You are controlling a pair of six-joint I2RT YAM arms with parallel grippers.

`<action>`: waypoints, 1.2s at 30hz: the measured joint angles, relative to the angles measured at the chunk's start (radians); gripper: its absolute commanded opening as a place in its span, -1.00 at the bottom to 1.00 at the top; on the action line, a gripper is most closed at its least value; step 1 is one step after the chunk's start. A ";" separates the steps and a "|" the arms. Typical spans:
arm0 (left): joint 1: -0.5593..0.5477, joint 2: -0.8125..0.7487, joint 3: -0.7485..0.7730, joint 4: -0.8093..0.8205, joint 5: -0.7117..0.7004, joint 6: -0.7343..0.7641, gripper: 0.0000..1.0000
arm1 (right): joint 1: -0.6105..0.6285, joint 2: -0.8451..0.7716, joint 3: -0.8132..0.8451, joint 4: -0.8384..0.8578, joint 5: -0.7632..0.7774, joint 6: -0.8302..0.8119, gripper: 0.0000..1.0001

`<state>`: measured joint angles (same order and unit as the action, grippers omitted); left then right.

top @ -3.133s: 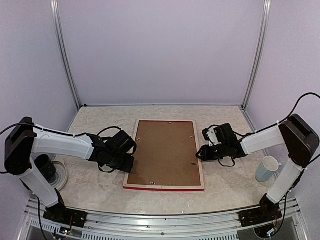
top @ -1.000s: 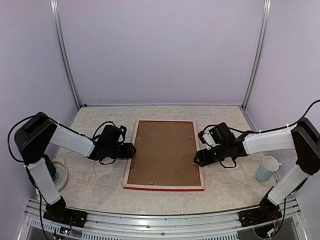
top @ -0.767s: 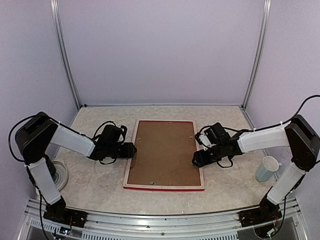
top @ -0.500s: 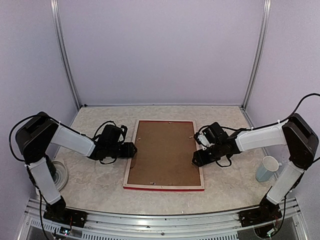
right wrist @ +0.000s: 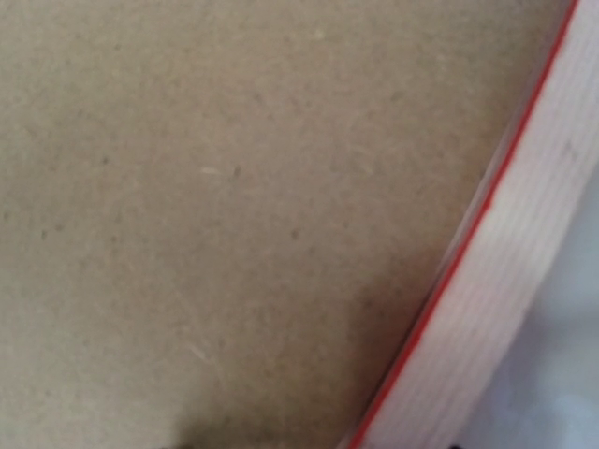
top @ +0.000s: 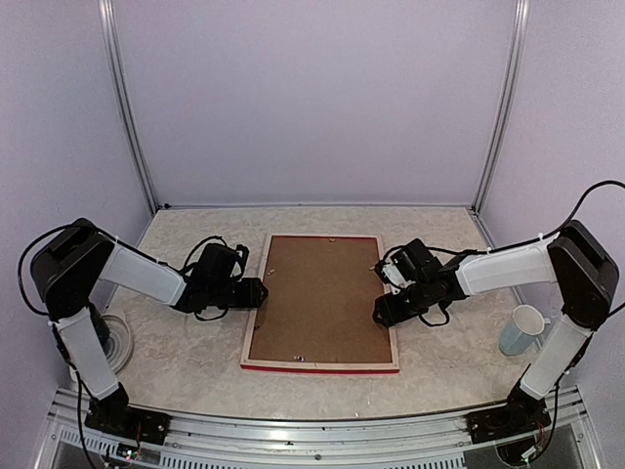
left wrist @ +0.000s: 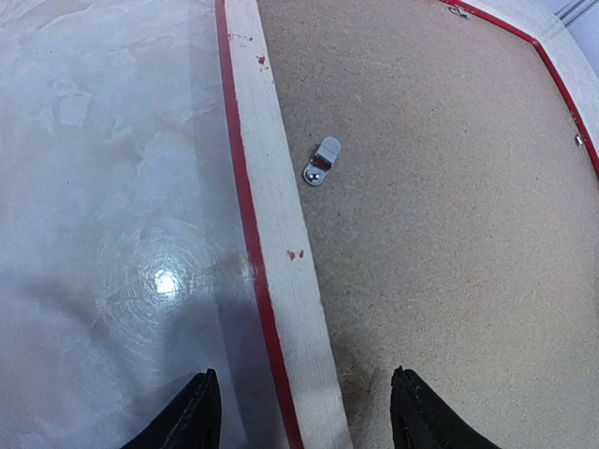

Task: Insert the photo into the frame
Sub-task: Press the fastener onto the backboard.

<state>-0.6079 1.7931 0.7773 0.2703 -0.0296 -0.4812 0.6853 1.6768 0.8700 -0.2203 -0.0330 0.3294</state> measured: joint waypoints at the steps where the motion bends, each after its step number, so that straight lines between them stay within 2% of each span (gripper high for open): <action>1: 0.000 0.000 0.000 0.000 0.000 0.000 0.22 | 0.000 0.000 0.000 0.000 0.001 0.000 0.17; 36: 0.001 0.010 0.011 0.003 0.024 0.000 0.22 | 0.002 -0.017 -0.003 -0.020 -0.037 -0.049 0.13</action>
<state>-0.6067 1.8027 0.7883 0.2733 -0.0055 -0.4812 0.6868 1.6600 0.8665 -0.2401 -0.0700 0.2806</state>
